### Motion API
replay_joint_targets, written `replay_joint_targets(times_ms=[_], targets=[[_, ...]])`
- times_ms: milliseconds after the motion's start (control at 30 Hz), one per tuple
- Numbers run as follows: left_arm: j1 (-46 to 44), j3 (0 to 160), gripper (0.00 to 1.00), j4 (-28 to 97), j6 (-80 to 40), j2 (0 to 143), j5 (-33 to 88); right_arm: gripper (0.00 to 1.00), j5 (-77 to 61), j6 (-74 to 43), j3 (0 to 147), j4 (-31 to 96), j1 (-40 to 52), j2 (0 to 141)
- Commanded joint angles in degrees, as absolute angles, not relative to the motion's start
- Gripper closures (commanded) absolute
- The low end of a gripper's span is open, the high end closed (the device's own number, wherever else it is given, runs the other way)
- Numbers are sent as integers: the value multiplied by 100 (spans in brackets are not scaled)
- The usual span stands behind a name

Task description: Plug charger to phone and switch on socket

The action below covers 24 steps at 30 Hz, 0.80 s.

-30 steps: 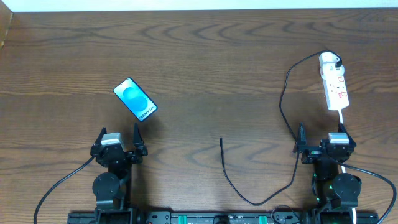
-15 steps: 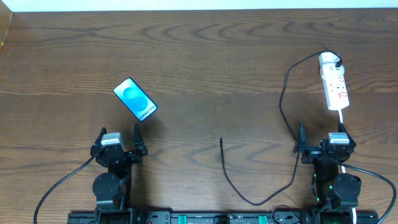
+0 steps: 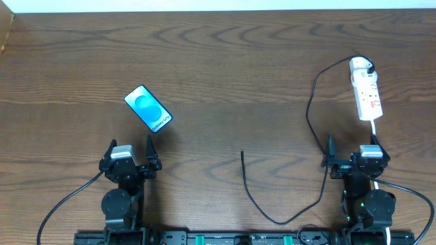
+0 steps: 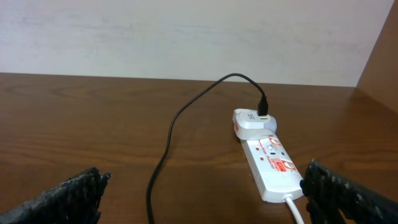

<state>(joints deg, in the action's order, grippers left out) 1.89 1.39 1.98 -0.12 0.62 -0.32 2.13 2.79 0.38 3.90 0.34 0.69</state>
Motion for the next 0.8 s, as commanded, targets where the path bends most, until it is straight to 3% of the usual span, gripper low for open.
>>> replay_joint_targets(times_ms=[0, 433, 767], targets=[[217, 25, 14, 416, 19, 34, -38, 1, 180, 351, 30, 414, 32, 34], [217, 491, 13, 390, 27, 99, -36, 1, 180, 349, 30, 414, 32, 34], [217, 1837, 14, 561, 261, 1385, 110, 1, 180, 349, 30, 414, 32, 34]])
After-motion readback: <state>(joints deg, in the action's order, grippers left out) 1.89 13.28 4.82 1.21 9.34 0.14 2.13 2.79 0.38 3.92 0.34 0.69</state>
